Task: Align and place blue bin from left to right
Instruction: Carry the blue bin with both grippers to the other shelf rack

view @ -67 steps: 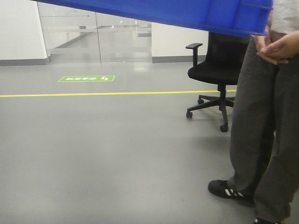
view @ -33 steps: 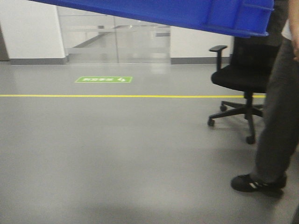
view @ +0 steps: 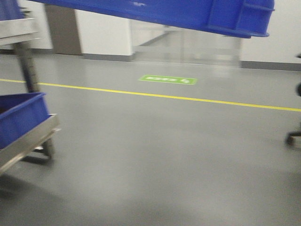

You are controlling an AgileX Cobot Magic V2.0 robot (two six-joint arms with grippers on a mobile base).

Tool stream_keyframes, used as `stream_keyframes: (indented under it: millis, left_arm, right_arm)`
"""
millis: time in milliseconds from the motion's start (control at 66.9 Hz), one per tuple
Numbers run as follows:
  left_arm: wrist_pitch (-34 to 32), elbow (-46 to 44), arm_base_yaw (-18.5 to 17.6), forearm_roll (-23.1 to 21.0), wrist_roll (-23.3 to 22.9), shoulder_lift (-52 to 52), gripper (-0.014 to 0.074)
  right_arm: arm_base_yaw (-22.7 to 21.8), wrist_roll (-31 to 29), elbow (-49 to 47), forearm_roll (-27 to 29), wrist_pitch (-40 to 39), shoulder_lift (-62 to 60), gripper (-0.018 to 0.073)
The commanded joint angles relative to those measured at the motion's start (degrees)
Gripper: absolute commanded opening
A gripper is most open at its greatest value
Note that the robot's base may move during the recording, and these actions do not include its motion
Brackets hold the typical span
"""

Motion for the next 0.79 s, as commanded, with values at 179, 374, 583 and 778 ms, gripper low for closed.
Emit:
stream_keyframes:
  millis: [179, 374, 583, 778]
  left_arm:
    - [-5.9, -0.8, -0.1, -0.2, 1.3, -1.5, -0.0111]
    - [-5.9, -0.8, -0.1, -0.2, 1.3, -1.5, -0.0111]
    - [-5.9, -0.8, -0.1, -0.2, 1.3, -1.5, -0.0111]
    - [-5.9, -0.8, -0.1, -0.2, 1.3, -1.5, -0.0111]
  right_arm:
    - [0.1, -2.1, -0.8, 0.5, -3.9, -1.0, -0.0070]
    - [0.1, -2.1, -0.8, 0.5, -3.9, -1.0, -0.0070]
    - [0.1, -2.1, -0.8, 0.5, -3.9, -1.0, -0.0070]
    - [0.1, -2.1, -0.8, 0.5, -3.9, -1.0, -0.0070]
